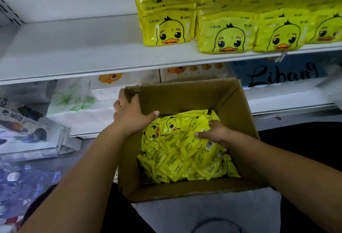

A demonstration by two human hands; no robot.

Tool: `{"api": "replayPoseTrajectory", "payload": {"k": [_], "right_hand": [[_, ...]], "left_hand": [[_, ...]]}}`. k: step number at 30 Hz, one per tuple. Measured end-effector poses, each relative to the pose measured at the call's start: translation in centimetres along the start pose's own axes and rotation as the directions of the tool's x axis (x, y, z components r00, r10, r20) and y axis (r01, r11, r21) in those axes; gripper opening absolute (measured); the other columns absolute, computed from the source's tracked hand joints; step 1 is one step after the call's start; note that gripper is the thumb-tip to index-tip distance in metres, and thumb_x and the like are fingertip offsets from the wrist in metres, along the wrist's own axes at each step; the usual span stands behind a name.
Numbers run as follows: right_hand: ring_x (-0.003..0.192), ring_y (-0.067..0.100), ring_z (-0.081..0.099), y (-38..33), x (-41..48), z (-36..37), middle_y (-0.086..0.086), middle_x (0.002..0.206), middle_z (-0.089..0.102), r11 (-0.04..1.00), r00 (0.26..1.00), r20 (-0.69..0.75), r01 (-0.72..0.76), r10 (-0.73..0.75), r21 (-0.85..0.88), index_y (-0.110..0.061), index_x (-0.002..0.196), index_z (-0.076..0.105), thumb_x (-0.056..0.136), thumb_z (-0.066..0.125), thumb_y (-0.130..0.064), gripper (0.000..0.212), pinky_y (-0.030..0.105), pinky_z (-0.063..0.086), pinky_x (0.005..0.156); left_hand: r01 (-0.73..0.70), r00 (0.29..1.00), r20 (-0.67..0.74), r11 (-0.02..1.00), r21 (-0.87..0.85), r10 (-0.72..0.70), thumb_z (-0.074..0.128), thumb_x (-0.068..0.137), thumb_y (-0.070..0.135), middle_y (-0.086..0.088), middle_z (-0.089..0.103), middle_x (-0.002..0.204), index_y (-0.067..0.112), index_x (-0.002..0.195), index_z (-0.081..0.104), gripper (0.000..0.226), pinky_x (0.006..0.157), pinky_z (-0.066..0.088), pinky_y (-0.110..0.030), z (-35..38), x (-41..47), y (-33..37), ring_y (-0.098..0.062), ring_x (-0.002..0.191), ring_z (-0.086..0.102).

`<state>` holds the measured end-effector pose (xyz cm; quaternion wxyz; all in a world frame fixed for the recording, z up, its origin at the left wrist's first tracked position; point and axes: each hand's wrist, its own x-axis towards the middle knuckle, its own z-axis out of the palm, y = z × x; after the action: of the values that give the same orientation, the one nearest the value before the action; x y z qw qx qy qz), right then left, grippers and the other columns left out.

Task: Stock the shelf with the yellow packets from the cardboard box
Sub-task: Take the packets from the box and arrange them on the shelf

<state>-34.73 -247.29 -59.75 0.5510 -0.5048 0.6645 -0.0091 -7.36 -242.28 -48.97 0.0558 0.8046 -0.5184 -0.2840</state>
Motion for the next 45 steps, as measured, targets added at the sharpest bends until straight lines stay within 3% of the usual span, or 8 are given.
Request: {"api": "replayPoseTrajectory", "payload": {"k": [6,10,15,20,25,31,35,45], "right_hand": [[0.103,0.02,0.072,-6.1,-6.3,-5.6,0.004,0.112,0.075,0.921,0.96,0.081,0.232,-0.269,0.313,-0.014,0.12,0.064,0.083,0.08,-0.029,0.043,0.047,0.054,0.098],[0.111,0.029,0.069,-10.7,-11.3,-8.7,0.011,0.121,0.072,0.784,0.914,0.117,0.261,-0.388,0.563,-0.011,0.13,0.056,0.075,0.076,-0.027,0.061,0.05,0.053,0.099],[0.109,0.025,0.071,-12.3,-13.2,-8.7,0.007,0.119,0.073,0.695,0.858,0.035,0.391,-0.513,0.603,-0.014,0.128,0.059,0.079,0.071,-0.024,0.051,0.043,0.058,0.092],[0.116,0.015,0.066,-11.8,-11.5,-8.1,-0.006,0.123,0.071,0.744,0.828,-0.136,0.551,-0.544,0.377,-0.026,0.132,0.058,0.078,0.074,-0.045,0.059,0.044,0.046,0.108],[0.105,0.016,0.072,-13.1,-9.8,-8.3,0.001,0.113,0.075,0.678,0.873,-0.203,0.475,-0.444,0.561,-0.017,0.124,0.066,0.098,0.054,-0.041,0.038,0.038,0.052,0.095],[0.102,0.02,0.073,-14.1,-8.3,-8.2,0.006,0.11,0.076,0.661,0.885,-0.246,0.46,-0.395,0.593,-0.011,0.121,0.069,0.1,0.057,-0.035,0.034,0.038,0.055,0.092],[0.103,0.022,0.073,-15.1,-7.7,-8.3,0.007,0.109,0.076,0.611,0.869,-0.29,0.49,-0.402,0.622,-0.011,0.114,0.071,0.1,0.057,-0.035,0.031,0.042,0.054,0.098],[0.106,0.025,0.072,-15.8,-7.4,-9.1,0.01,0.111,0.075,0.542,0.826,-0.379,0.561,-0.418,0.625,-0.009,0.119,0.072,0.099,0.06,-0.022,0.028,0.045,0.055,0.098]], "left_hand": [[-0.089,0.995,-0.088,0.839,-0.537,0.05,0.069,0.085,0.065,-0.002,0.035,0.16,0.025,0.15,0.045,0.08,0.118,0.033,-0.046,0.1,-2.9,3.3,-0.027,0.146,0.036],[0.257,0.949,0.307,0.39,-0.884,0.071,0.069,0.069,0.082,0.0,0.052,0.148,0.037,0.144,0.046,0.09,0.108,0.039,-0.067,-0.4,-5.2,5.5,-0.035,0.126,0.054],[0.261,0.915,0.216,-0.09,-0.961,0.34,0.051,0.097,0.046,-0.01,0.069,0.134,0.02,0.14,0.059,0.051,0.099,0.055,-0.056,-1.4,-6.0,7.5,-0.03,0.122,0.067],[0.1,0.966,0.116,0.081,-0.992,0.233,0.051,0.104,0.029,-0.01,0.074,0.124,0.013,0.129,0.065,0.033,0.083,0.063,-0.041,-1.3,-4.7,7.1,-0.025,0.111,0.073],[-0.019,0.982,0.023,0.226,-0.974,0.185,0.055,0.103,0.022,-0.003,0.079,0.108,0.015,0.117,0.07,0.022,0.074,0.063,-0.033,-2.8,-3.3,7.4,-0.019,0.099,0.077],[0.01,1.0,0.004,0.289,-0.957,-0.021,0.061,0.054,0.099,0.006,0.071,0.13,0.036,0.126,0.069,0.096,0.109,0.043,-0.057,-3.1,-0.5,7.9,-0.027,0.125,0.064],[-0.027,0.996,-0.06,0.444,-0.895,-0.061,0.038,0.071,0.098,0.002,0.067,0.133,0.028,0.134,0.064,0.098,0.11,0.044,-0.053,-3.4,-0.4,8.7,-0.025,0.124,0.062],[-0.053,0.996,-0.065,0.173,-0.983,-0.061,0.034,0.109,0.051,0.002,0.077,0.115,0.032,0.12,0.074,0.045,0.102,0.054,-0.045,-3.5,1.3,9.0,-0.018,0.108,0.074]]}}
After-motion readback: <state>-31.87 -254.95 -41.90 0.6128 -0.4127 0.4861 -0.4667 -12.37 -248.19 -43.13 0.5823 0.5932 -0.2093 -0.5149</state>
